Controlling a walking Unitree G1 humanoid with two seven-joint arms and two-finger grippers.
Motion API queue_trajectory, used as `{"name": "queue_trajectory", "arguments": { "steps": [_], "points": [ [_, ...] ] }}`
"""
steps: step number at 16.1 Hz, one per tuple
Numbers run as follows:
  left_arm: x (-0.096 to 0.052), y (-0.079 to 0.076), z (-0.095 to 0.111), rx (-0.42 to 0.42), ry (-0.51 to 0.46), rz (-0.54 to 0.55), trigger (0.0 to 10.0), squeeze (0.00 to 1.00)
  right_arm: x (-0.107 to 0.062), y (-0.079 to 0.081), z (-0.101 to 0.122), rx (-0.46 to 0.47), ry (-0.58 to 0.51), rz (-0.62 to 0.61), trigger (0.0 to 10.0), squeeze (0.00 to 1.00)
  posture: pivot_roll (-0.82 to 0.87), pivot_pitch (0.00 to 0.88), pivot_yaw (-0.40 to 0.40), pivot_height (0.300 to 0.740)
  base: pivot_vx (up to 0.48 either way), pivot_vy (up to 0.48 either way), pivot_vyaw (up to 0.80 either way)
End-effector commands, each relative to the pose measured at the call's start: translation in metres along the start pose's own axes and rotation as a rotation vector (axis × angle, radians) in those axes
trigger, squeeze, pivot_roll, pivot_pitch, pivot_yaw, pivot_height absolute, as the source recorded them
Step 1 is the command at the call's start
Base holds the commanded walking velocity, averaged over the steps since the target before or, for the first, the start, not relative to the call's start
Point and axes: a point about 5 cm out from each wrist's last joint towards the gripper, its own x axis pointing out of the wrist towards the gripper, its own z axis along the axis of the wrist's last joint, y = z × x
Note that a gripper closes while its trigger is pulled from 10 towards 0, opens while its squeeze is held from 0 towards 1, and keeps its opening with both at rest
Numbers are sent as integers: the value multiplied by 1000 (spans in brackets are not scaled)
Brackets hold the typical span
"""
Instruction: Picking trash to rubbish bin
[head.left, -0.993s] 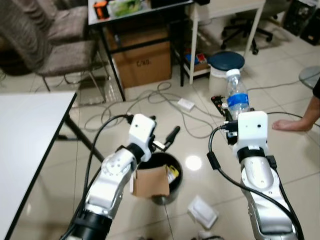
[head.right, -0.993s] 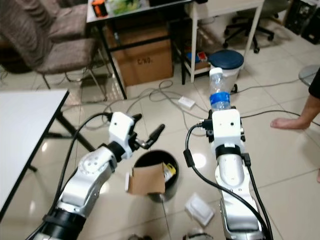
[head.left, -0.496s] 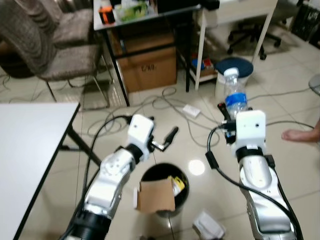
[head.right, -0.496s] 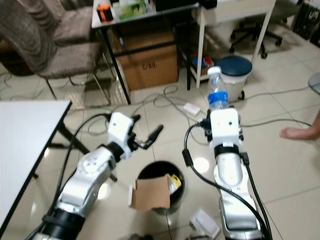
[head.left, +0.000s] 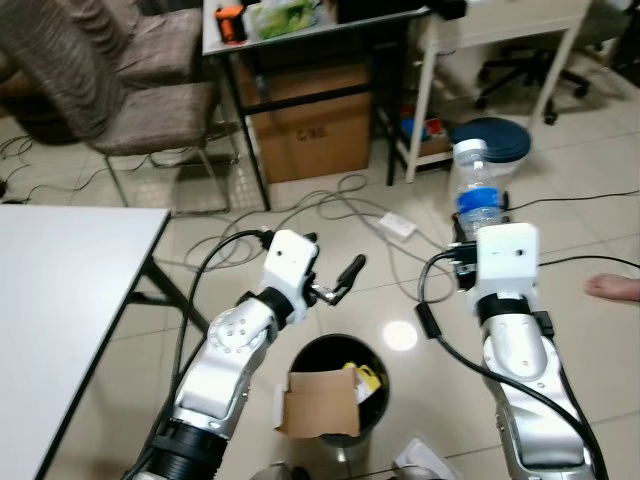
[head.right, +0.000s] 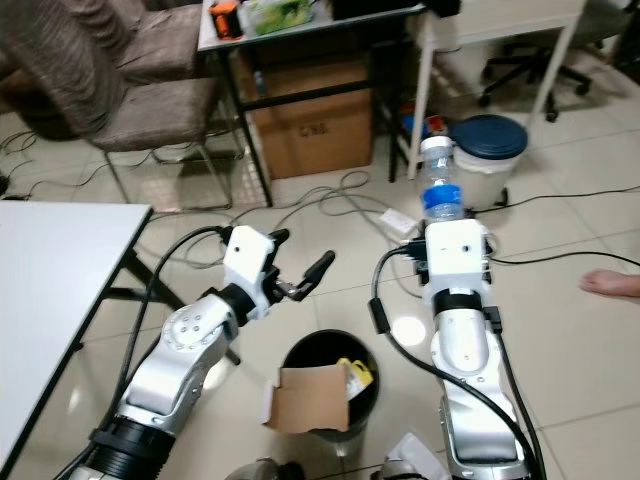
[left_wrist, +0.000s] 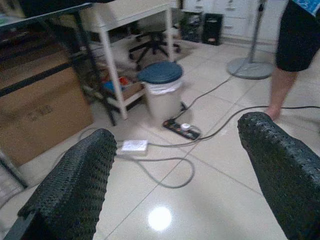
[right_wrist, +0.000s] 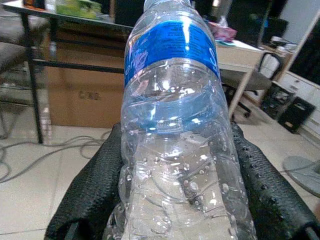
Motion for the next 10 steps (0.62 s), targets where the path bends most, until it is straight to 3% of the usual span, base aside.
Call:
{"name": "queue_trajectory", "arguments": {
  "steps": [1,4,10],
  "points": [
    [-1,-2,-2,-2,12,-2,10000,0,-1,-2,3,4,-10,-8,10000,0,-137,148,110,740,0,0,0],
    [-1,-1,-5,0,23,-4,10000,0,0,-1,3,18,-5,-14,10000,0,-136,161,115,740,0,0,0],
    [-11,19,-24,-27,70,68,10000,0,5,4,5,65,-7,-44,10000,0,-135,217,138,740,0,0,0]
  ]
}}
